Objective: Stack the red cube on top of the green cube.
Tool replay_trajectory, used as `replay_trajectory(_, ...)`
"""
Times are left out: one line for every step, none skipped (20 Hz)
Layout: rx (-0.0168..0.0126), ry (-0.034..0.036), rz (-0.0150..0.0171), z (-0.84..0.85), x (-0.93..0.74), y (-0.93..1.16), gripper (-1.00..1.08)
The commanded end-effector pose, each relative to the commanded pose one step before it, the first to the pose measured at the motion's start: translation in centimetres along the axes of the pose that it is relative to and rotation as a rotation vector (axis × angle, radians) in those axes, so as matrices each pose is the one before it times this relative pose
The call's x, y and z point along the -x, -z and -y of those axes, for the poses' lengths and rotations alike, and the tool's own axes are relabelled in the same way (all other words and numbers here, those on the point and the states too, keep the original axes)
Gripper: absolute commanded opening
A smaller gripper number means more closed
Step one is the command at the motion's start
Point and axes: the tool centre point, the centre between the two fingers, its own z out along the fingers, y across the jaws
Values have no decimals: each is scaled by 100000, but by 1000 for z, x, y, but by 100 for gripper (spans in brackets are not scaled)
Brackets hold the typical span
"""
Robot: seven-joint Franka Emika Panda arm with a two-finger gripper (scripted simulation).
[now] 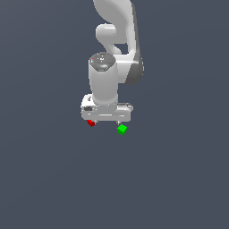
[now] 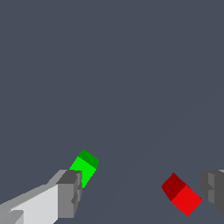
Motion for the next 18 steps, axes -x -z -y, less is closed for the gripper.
replay_trajectory(0,0,0,-1,0,0,100)
replay_trajectory(2,-120,1,-26,9,-15,100)
replay_trajectory(1,-338,4,-66,27,-45,100)
replay_trajectory(2,-569,7,-113,45,-76,100)
replay_trajectory(3,-802,9,-161,64,-106,100)
replay_trajectory(4,-1031,12,-207,82,-136,100)
replay_trajectory(5,-1260,15,-252,101,-167,100)
replay_trajectory(6,-1491,17,-298,120,-197,100)
replay_trajectory(6,-1722,20,-345,140,-228,100)
replay_trajectory(7,-1953,23,-391,159,-259,100)
replay_trajectory(8,-2187,25,-438,179,-289,100)
replay_trajectory(9,-2420,28,-484,199,-320,100)
replay_trajectory(9,-2654,31,-530,219,-351,100)
replay_trajectory(10,-2889,34,-577,240,-383,100)
replay_trajectory(11,-3126,37,-624,262,-414,100)
replay_trajectory(12,-3354,40,-669,283,-445,100)
replay_trajectory(12,-3569,43,-711,303,-474,100)
replay_trajectory(13,-3774,45,-752,323,-501,100)
